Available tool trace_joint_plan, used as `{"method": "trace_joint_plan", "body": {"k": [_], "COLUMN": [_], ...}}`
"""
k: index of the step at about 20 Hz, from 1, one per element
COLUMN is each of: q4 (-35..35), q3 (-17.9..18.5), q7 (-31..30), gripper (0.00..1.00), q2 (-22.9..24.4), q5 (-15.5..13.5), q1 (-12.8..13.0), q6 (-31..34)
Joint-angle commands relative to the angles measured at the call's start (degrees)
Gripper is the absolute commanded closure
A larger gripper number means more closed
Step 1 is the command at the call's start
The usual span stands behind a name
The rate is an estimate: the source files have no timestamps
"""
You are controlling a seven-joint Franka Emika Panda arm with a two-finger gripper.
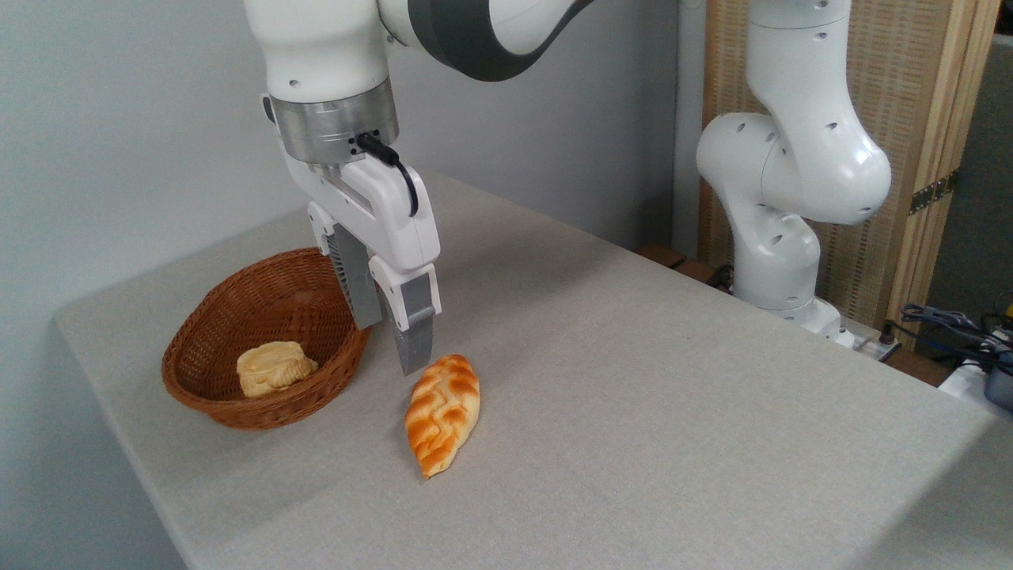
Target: Put bread into the basket
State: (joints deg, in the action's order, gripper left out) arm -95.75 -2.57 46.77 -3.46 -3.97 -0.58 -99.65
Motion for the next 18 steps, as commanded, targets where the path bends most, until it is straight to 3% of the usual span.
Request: {"method": "trace_joint_plan", "body": {"k": [1,18], "q4": [-0.32,-0.32], "q3": [0.20,-0.24], "q7": [0.43,0.43], "gripper": [0.00,0.00], "q2": [0.91,0.92], "q5": [-0.42,-0.42], "q1": [0.41,0.49], "q6": [2.60,3.67]}}
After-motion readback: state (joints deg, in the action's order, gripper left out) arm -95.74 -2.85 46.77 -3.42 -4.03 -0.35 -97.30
